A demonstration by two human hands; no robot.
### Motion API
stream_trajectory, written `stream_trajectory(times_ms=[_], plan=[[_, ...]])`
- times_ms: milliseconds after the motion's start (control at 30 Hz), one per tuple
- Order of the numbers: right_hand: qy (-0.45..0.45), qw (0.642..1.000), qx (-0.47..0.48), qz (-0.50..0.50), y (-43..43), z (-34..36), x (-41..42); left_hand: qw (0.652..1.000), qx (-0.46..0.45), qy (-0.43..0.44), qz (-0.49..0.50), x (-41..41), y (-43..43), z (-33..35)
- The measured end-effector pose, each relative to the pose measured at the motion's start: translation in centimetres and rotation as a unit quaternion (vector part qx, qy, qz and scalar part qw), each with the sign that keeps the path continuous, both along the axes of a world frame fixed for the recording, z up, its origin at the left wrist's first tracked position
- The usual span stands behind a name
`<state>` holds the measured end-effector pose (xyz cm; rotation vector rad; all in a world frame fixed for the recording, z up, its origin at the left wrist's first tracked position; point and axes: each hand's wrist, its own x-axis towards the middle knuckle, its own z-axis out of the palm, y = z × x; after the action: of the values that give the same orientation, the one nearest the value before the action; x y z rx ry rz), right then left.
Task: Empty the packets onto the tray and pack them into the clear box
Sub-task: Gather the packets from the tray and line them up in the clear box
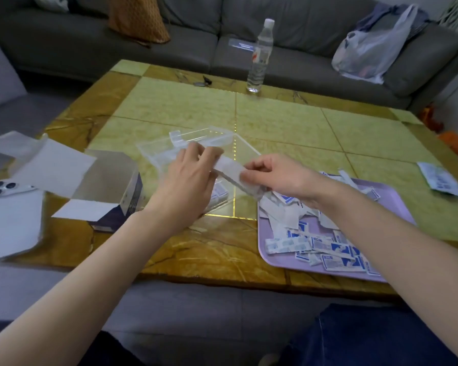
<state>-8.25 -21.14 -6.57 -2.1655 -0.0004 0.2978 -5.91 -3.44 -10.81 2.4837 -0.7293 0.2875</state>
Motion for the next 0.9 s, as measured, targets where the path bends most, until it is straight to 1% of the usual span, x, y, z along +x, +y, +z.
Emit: stream_trajectory(times_ms=[67,167,267,333,400,500,600,667,767,833,900], plan=[[-0.046,0.997,-0.061,-0.014,0.5,0.3,1.2,0.998,0.03,0.015,0.059,0.3,1.1,-0.6],[-0.087,0.989,-0.106,-0.054,1.0,0.3,3.5,0.991,0.061,0.028,0.117,0.2,2.5,-1.5],[-0.127,0.967,-0.196,-0.101,1.4,-0.2,5.8,0.989,0.069,0.03,0.127,-0.2,2.8,-2.3],[-0.134,0.951,-0.259,-0.099,1.6,-0.9,7.0,0.99,0.068,0.024,0.124,-0.3,2.8,-2.7],[-0.118,0.94,-0.309,-0.086,1.6,-1.8,8.0,0.99,0.061,0.02,0.125,-0.3,2.8,-3.0],[-0.059,0.928,-0.36,-0.071,1.8,-2.9,9.3,0.99,0.061,0.012,0.125,-0.4,2.9,-3.2],[-0.022,0.908,-0.413,-0.069,1.9,-4.1,10.2,0.99,0.066,0.011,0.127,-0.5,3.0,-3.2],[-0.008,0.898,-0.434,-0.071,2.0,-4.8,10.8,0.988,0.076,0.029,0.133,-0.6,3.2,-3.3],[0.023,0.892,-0.447,-0.062,2.0,-5.8,11.6,0.987,0.083,0.032,0.133,-0.4,3.2,-3.6],[0.049,0.89,-0.451,-0.045,2.3,-6.1,11.8,0.987,0.081,0.036,0.133,-0.3,3.2,-3.7],[0.081,0.873,-0.481,-0.007,2.9,-6.0,11.9,0.987,0.08,0.032,0.134,-0.3,3.2,-3.7]])
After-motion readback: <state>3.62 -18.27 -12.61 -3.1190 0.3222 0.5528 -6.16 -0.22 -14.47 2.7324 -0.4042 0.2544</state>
